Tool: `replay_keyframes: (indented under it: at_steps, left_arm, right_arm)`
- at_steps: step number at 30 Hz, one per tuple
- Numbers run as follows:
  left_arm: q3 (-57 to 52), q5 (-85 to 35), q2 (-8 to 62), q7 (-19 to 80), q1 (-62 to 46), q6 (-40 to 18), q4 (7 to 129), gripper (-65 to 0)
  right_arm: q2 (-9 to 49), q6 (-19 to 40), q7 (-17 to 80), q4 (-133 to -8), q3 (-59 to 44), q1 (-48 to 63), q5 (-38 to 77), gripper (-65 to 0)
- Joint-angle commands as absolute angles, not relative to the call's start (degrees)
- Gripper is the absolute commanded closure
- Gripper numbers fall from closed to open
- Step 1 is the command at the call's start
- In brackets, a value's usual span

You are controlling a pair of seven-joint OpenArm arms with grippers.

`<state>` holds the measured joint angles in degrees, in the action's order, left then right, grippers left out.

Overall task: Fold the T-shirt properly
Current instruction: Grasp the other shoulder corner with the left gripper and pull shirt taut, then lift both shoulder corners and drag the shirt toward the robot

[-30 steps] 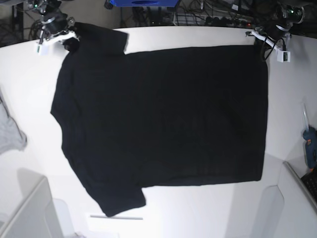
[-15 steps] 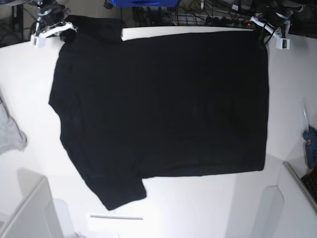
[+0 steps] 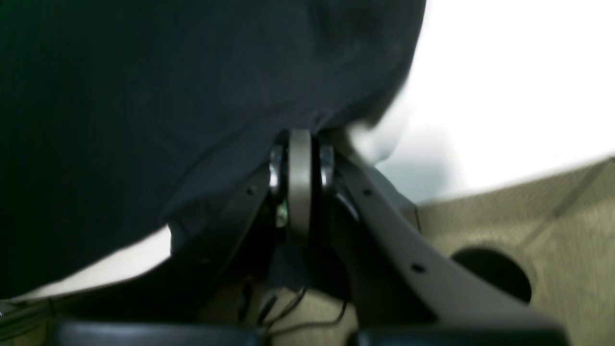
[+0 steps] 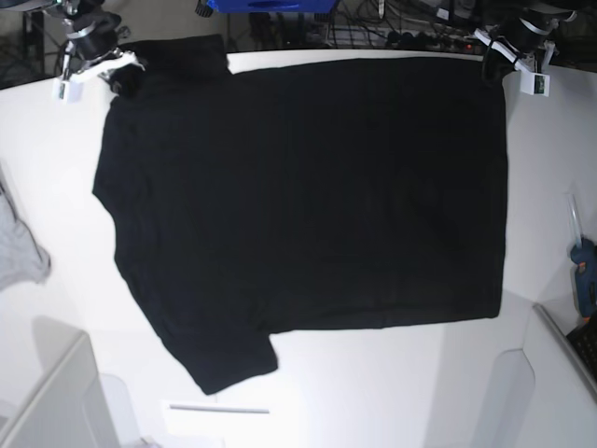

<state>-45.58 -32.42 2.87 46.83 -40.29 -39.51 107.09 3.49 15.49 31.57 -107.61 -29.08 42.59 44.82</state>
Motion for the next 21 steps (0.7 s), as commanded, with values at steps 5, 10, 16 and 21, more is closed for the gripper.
replay_keyframes:
  at_steps: [5, 10, 16, 21]
  left_arm:
    - [-46.02, -40.57, 3.65, 46.11, -40.84, -40.0, 108.0, 0.0]
    - [-46.11, -46.55, 4.18, 46.11, -40.84, -35.21, 108.18, 0.0]
    - [-46.55, -50.24, 5.85, 46.11, -39.52, -33.8, 108.18, 0.0]
    - [-46.9, -50.07, 6.2, 46.11, -36.09, -31.96, 107.74, 0.0]
  right_arm:
    - [4.26, 15.87, 34.24, -108.62, -29.85, 39.69, 45.58, 0.0]
    - [4.18, 15.87, 39.34, -108.62, -29.85, 35.65, 45.58, 0.0]
    - [4.26, 15.78, 41.01, -108.62, -29.85, 32.4, 45.58, 0.0]
    - [4.26, 15.6, 43.03, -108.62, -29.93, 28.88, 45.58, 0.0]
